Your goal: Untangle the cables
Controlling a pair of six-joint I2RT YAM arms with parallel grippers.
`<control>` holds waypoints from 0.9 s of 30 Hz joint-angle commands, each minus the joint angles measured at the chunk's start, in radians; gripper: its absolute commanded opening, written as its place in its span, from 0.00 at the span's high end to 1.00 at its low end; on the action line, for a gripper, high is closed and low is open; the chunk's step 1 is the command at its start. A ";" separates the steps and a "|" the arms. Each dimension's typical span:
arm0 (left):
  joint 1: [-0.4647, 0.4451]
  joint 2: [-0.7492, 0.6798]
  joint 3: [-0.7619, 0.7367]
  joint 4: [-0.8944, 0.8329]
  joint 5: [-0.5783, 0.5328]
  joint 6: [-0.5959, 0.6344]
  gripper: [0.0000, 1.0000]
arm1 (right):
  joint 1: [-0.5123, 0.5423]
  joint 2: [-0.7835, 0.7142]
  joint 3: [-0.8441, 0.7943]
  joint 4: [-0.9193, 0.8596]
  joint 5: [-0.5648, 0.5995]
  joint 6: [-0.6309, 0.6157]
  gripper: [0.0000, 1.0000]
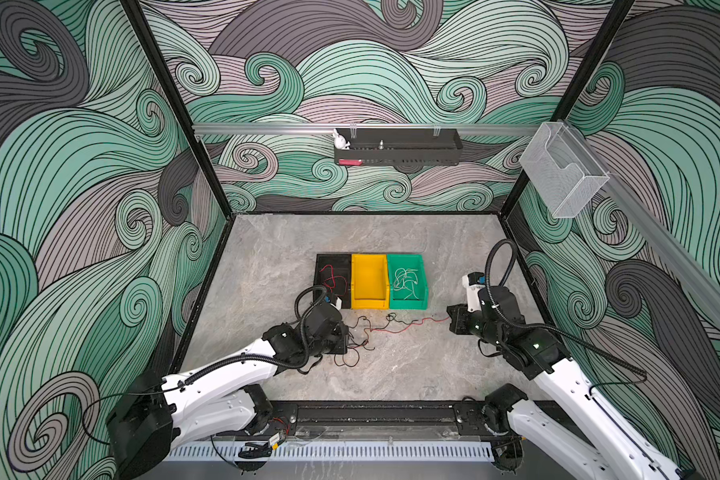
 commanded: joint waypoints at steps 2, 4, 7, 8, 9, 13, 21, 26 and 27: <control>0.027 -0.054 -0.017 -0.100 -0.108 -0.026 0.98 | -0.051 0.014 -0.012 -0.026 0.031 -0.012 0.97; 0.050 -0.086 -0.028 -0.124 -0.130 -0.042 0.99 | -0.076 0.016 -0.022 -0.026 0.040 0.004 0.97; 0.079 -0.126 -0.040 -0.164 -0.164 -0.055 1.00 | -0.112 0.007 -0.045 -0.013 0.039 0.026 0.97; 0.084 -0.133 -0.040 -0.184 -0.179 -0.058 1.00 | -0.126 0.003 -0.053 -0.011 0.034 0.029 0.96; 0.089 -0.135 -0.039 -0.201 -0.192 -0.061 1.00 | -0.141 0.000 -0.059 -0.007 0.030 0.033 0.96; 0.105 -0.133 -0.026 -0.275 -0.248 -0.076 1.00 | -0.191 -0.001 -0.075 0.005 0.003 0.044 0.96; 0.157 -0.136 0.006 -0.309 -0.288 -0.057 1.00 | -0.263 0.030 -0.099 0.042 -0.067 0.048 0.97; 0.179 -0.157 -0.026 -0.306 -0.275 -0.058 0.97 | -0.300 0.034 -0.104 0.057 -0.122 0.042 0.97; 0.180 -0.157 -0.033 -0.294 -0.258 -0.056 0.95 | -0.300 0.036 -0.107 0.063 -0.139 0.043 0.97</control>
